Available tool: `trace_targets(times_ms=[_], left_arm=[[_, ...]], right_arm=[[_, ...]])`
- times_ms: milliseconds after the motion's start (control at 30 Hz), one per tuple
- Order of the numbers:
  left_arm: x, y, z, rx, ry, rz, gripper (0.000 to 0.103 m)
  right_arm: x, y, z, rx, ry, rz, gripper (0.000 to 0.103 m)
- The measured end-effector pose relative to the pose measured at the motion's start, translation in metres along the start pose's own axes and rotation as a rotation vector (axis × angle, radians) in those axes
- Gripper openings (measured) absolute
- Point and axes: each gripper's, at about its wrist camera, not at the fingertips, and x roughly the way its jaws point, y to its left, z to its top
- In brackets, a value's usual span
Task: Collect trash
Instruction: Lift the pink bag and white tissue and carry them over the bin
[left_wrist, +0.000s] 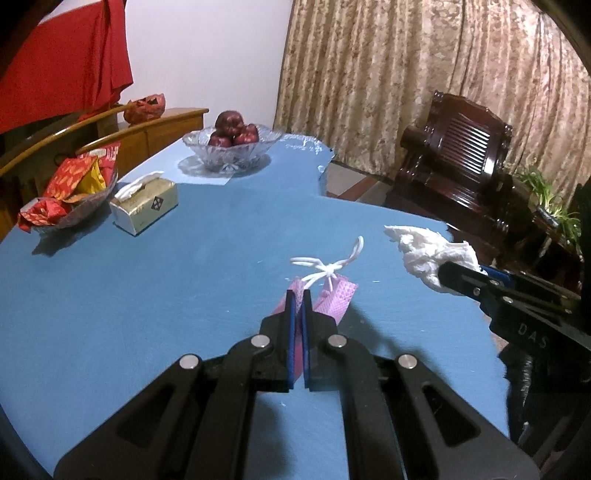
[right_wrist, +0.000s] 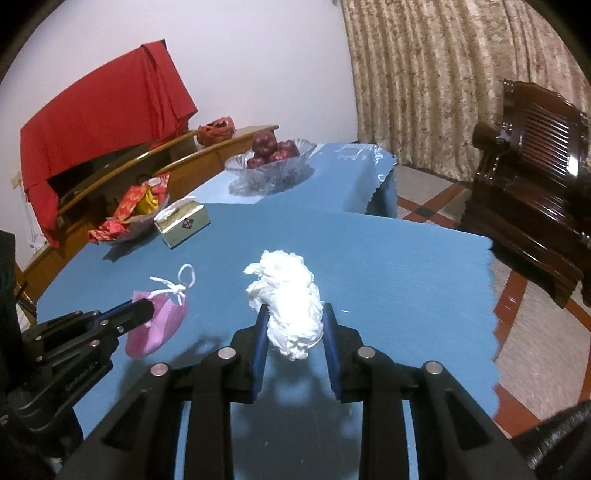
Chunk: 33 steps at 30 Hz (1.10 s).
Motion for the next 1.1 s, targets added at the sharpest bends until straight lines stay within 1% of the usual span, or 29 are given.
trace_targets(times_ms=[267,500,600,833,1100], left_arm=[[-0.053,-0.037,-0.003,0.030,-0.050,-0.052,0.002],[-0.097,-0.082,-0.010,0.071,-0.083,-0.131,0.002],[-0.112,-0.102,-0.014,0.092,-0.092,-0.167,0.002],[-0.134,-0.143,-0.025,0.146,-0.101,-0.236,0.002],[-0.150,-0.184,-0.040,0.198,-0.102,-0.305,0.002]], right_arm=[[-0.069,-0.014,-0.013,0.014,-0.057,-0.038,0.027],[-0.136,-0.032,-0.033,0.029,-0.092,-0.099,0.027],[-0.158,-0.040,-0.044,0.036,-0.100,-0.121,0.027],[-0.211,-0.060,-0.066,0.061,-0.129,-0.182,0.027],[-0.253,-0.076,-0.080,0.071,-0.159,-0.243,0.027]])
